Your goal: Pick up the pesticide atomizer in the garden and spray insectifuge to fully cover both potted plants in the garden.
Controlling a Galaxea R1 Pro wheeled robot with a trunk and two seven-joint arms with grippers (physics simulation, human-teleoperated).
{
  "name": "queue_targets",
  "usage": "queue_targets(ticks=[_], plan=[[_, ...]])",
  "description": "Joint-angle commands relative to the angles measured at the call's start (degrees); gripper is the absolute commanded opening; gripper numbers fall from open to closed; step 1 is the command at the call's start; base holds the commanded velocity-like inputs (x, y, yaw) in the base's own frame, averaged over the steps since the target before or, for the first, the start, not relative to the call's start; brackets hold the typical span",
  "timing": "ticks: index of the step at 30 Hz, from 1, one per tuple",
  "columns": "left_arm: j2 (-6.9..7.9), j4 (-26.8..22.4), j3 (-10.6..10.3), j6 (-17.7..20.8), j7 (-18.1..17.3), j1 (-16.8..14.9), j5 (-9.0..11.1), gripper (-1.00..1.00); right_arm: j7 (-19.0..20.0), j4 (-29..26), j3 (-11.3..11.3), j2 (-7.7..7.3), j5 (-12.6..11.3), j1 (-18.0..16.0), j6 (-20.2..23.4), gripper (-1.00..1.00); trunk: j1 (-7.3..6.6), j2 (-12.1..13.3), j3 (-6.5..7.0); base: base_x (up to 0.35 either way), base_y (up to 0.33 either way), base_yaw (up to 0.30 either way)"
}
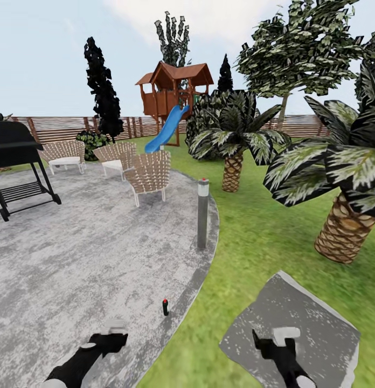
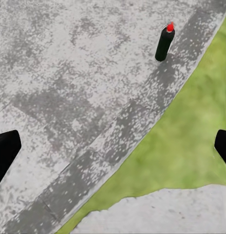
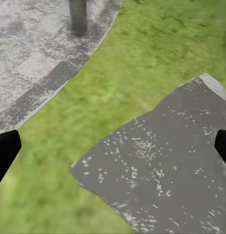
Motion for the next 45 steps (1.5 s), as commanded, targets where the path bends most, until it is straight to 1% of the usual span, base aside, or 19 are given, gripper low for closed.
queue_targets(ticks=[1, 3, 4, 5, 7, 8, 11, 14, 18, 20, 29, 36, 45], plan=[[-0.08, -0.16, 0.0, 1.09, -0.06, -4.36, 0.02, 1.0, -0.05, 0.01, 0.02, -0.01, 0.05, -3.81, -0.16, 1.0, 0.22, -0.44, -0.22, 0.0, 0.0, 0.0], [-0.12, -0.16, 0.04, 1.52, -0.03, -6.89, 0.05, 1.0, -0.12, 0.05, -0.07, -0.02, -0.01, -6.37, -0.07, 1.0, 0.66, -1.24, -0.58, 0.0, 0.0, 0.0], [-0.14, -0.15, 0.11, 1.68, -0.02, -8.26, 0.08, 1.0, -0.73, 0.13, -0.15, -0.02, -0.08, -7.96, 0.09, 1.0, 0.88, -1.64, -0.76, 0.0, 0.0, 0.0], [-0.14, -0.14, 0.14, 1.72, -0.01, -8.81, 0.1, 1.0, -1.74, 0.07, -0.19, 0.02, -0.13, -8.86, 0.13, 1.0, 1.1, -2.05, -0.94, 0.0, 0.0, 0.0], [-0.09, -0.1, 0.16, 1.75, -0.07, -9.14, 0.11, 1.0, -4.04, 0.01, -0.22, 0.04, -0.18, -9.74, 0.14, 1.0, 1.54, -2.85, -1.3, 0.0, 0.0, 0.0], [0.0, -0.03, 0.28, 1.59, -0.12, -9.21, 0.11, 1.0, -6.54, 0.13, -0.23, 0.04, -0.21, -10.19, 0.09, 1.0, 1.76, -3.25, -1.47, 0.0, 0.0, 0.0], [0.09, 0.06, 0.23, 1.03, -0.24, -9.0, 0.11, 1.0, -9.05, 0.49, -0.24, -0.1, -0.15, -10.57, 0.05, 1.0, 2.42, -4.45, -2.01, 0.0, 0.0, 0.0], [0.14, 0.25, 0.2, 0.84, -0.26, -8.97, 0.12, 1.0, -9.5, 2.09, -0.24, -0.16, -0.09, -10.63, 0.05, 1.0, 3.08, -5.66, -2.55, 0.0, 0.0, 0.0], [0.1, 0.46, 0.19, 0.75, -0.27, -8.87, 0.09, 1.0, -9.6, 5.71, 0.04, -0.04, -0.07, -10.66, -0.03, 1.0, 3.95, -7.26, -3.27, 0.0, 0.0, 0.0], [0.05, 0.55, 0.19, 0.74, -0.27, -8.84, 0.11, 1.0, -9.52, 6.46, 0.17, 0.08, -0.06, -10.66, -0.05, 1.0, 4.39, -8.06, -3.63, 0.0, 0.0, 0.0], [-0.2, 0.81, 0.02, 0.63, -0.32, -8.81, 0.04, 1.0, -9.44, 6.98, 0.23, 0.16, -0.06, -10.67, -0.07, 1.0, 6.37, -11.67, -5.24, 0.0, 0.0, 0.0], [-0.29, 1.23, 0.01, -1.51, -0.28, -8.74, 0.09, 1.0, -9.46, 6.98, 0.18, 0.16, -0.06, -10.67, -0.05, 1.0, 7.91, -14.48, -6.5, 0.0, 0.0, 0.0], [-0.27, 2.28, 0.16, -1.89, -0.28, -8.74, 0.03, 1.0, -9.38, 6.87, 0.03, 0.08, -0.14, -10.67, -0.13, 1.0, 9.88, -18.09, -8.12, 0.0, 0.0, 0.0]])
